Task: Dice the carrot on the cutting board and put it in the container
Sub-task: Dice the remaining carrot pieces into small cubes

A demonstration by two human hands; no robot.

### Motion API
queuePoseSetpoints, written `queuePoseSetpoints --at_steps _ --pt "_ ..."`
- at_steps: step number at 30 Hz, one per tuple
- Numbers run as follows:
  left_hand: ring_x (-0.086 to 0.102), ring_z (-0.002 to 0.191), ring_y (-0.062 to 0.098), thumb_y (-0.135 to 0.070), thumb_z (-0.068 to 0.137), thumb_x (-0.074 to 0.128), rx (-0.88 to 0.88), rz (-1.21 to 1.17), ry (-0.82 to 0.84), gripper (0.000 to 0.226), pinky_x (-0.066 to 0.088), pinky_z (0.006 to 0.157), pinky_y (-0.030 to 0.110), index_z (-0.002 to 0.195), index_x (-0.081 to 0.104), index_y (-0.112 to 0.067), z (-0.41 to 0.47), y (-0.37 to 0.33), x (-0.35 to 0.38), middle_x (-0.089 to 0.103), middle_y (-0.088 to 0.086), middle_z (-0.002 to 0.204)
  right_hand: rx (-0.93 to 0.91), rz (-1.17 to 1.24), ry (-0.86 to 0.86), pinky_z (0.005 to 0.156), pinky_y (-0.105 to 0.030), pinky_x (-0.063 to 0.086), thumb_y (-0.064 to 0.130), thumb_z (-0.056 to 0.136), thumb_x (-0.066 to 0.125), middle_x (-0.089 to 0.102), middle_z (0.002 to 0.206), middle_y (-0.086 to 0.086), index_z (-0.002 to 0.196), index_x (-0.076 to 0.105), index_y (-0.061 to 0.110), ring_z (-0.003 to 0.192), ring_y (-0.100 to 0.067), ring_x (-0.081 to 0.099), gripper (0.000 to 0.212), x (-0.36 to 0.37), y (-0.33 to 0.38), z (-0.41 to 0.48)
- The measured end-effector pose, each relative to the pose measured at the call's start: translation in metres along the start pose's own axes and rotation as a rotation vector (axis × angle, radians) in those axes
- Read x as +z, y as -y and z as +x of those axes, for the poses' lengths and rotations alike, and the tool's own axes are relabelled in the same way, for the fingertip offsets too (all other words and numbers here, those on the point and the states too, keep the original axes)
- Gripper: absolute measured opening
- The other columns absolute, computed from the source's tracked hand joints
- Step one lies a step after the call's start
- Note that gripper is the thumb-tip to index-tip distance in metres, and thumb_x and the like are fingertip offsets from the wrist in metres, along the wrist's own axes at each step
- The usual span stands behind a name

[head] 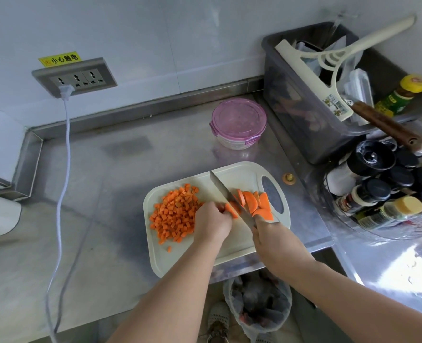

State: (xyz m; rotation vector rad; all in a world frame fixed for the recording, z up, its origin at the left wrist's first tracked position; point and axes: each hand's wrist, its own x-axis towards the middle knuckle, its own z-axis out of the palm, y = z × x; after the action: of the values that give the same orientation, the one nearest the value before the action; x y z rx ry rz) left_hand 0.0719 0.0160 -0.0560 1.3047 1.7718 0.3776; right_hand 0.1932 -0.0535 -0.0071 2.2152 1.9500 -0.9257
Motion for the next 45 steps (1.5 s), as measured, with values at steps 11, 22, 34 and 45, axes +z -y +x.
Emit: queuePoseSetpoints --at_steps 11,22,34,45 --pt "0.067 0.086 0.023 -0.016 0.085 0.058 -0.046 -0.024 -0.029 0.015 0.053 0.074 0.033 0.096 0.066 -0.008 -0.004 0.000 0.000 0.071 0.008 0.089 0.018 -0.131 0.062 0.052 -0.024 0.044 0.016 0.099 0.047 0.052 0.078 0.005 0.134 0.034 0.018 0.064 -0.012 0.056 0.038 0.016 -0.003 0.000" --pt "0.067 0.092 0.024 -0.015 0.087 0.059 -0.053 -0.002 -0.013 0.019 0.054 0.082 0.037 0.102 0.066 -0.007 -0.004 -0.003 -0.001 0.071 0.008 0.096 0.060 -0.110 0.130 0.057 -0.027 0.048 0.005 0.094 0.051 0.054 0.083 0.002 0.141 0.026 0.015 0.076 -0.015 0.063 0.054 0.018 0.004 0.001" --pt "0.060 0.091 0.022 -0.016 0.092 0.055 -0.036 0.082 -0.031 0.015 0.039 0.066 0.025 0.101 0.061 -0.006 -0.013 -0.011 -0.007 0.065 0.008 0.103 0.101 -0.065 0.123 0.068 -0.032 0.056 0.011 0.099 0.038 0.058 0.085 0.002 0.131 0.036 0.020 0.078 -0.016 0.064 0.033 0.018 0.002 0.004" --pt "0.064 0.096 0.024 -0.017 0.091 0.055 -0.038 0.088 -0.028 0.019 0.043 0.071 0.026 0.103 0.067 -0.007 -0.009 -0.005 -0.004 0.070 0.006 0.102 0.013 -0.024 0.024 0.056 -0.028 0.045 0.025 0.104 0.035 0.058 0.080 -0.001 0.126 0.040 0.019 0.069 -0.019 0.062 0.023 0.012 -0.003 -0.006"
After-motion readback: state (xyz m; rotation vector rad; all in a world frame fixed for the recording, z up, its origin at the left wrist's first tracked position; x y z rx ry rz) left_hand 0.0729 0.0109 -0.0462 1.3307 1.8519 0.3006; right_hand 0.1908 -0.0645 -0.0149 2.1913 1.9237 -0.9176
